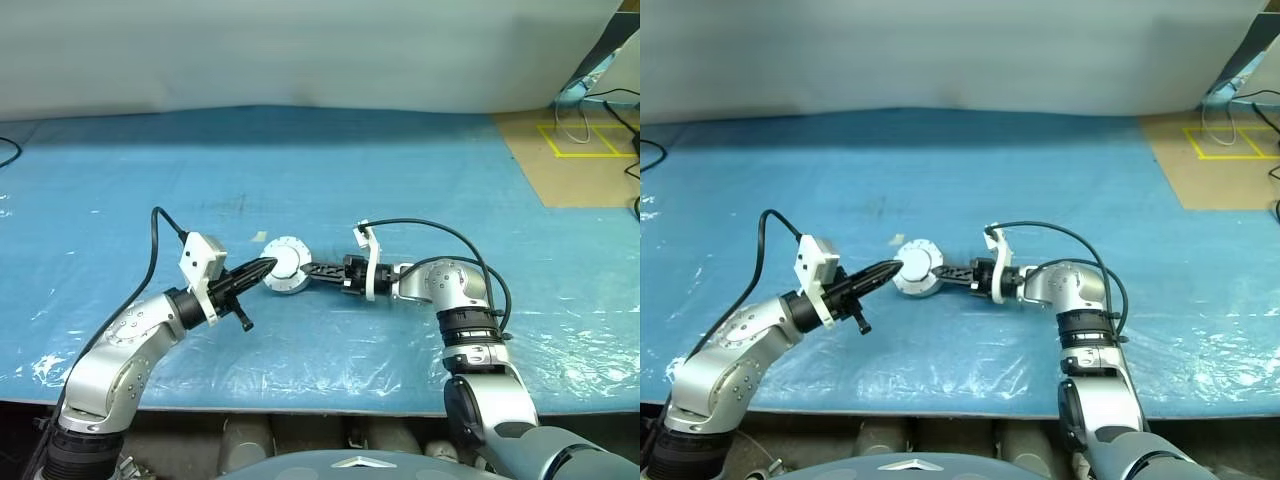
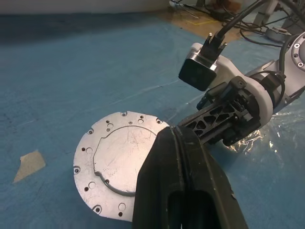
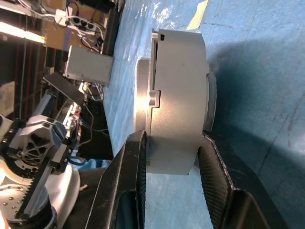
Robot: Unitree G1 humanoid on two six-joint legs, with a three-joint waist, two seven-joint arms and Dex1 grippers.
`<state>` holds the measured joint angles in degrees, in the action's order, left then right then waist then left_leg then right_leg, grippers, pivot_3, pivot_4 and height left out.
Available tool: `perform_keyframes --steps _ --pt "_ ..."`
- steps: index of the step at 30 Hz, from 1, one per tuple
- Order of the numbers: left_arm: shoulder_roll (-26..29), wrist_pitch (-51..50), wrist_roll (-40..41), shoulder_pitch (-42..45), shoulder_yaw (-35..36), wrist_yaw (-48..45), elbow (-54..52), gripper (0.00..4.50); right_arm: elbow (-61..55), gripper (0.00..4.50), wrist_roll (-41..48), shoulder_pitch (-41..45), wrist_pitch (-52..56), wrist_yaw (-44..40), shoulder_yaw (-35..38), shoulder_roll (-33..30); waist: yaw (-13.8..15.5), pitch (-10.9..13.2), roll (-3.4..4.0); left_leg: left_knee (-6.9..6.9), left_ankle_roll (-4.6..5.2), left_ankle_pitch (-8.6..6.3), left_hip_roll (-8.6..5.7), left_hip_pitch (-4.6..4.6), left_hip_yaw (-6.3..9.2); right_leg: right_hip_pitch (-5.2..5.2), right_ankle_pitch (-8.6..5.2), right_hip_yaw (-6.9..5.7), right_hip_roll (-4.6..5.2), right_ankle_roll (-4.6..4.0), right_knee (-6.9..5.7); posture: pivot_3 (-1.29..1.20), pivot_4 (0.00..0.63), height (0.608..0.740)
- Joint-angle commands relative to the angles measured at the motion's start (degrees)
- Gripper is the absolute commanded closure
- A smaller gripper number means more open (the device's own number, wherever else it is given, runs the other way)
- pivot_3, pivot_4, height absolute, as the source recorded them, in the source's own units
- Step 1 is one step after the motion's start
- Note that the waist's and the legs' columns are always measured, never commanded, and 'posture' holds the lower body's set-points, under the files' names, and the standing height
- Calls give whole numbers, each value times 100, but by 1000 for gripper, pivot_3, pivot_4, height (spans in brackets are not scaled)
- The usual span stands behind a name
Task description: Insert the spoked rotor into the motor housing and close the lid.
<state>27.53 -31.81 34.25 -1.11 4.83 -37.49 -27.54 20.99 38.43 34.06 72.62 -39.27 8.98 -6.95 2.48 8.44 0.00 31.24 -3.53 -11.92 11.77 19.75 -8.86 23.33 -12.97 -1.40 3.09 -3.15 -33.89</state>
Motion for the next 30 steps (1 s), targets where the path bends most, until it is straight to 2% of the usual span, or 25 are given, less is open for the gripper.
perform_keyframes --steps 1,5,14,16,30 --pt "-120 -159 271 61 221 310 -217 4500 187 3274 515 433 -48 -93 599 110 4 1 0 1 0 0 0 0 0 0 0 0 0 0 0 0 150 740" --pt "-303 -148 662 -77 572 235 133 3568 860 3275 757 932 -104 57 1273 157 -7 4 -2 3 0 0 1 3 0 5 1 -1 -1 -1 -1 0 150 740" --pt "-638 -107 1174 -127 725 203 515 537 947 3275 919 1275 136 141 1542 220 32 4 -2 4 8 5 4 20 4 13 1 -8 -6 -2 -1 0 150 740" --pt "-783 -96 1296 -78 743 175 652 46 838 3275 974 1287 229 183 1580 261 34 4 -2 6 7 4 4 21 4 13 1 -8 -6 -2 -1 0 150 740" --pt "-1740 -80 1635 541 733 493 1528 46 86 3275 1505 1242 743 669 1745 482 116 7 -8 17 4 3 5 20 7 14 2 -8 -5 -1 -9 0 150 740"
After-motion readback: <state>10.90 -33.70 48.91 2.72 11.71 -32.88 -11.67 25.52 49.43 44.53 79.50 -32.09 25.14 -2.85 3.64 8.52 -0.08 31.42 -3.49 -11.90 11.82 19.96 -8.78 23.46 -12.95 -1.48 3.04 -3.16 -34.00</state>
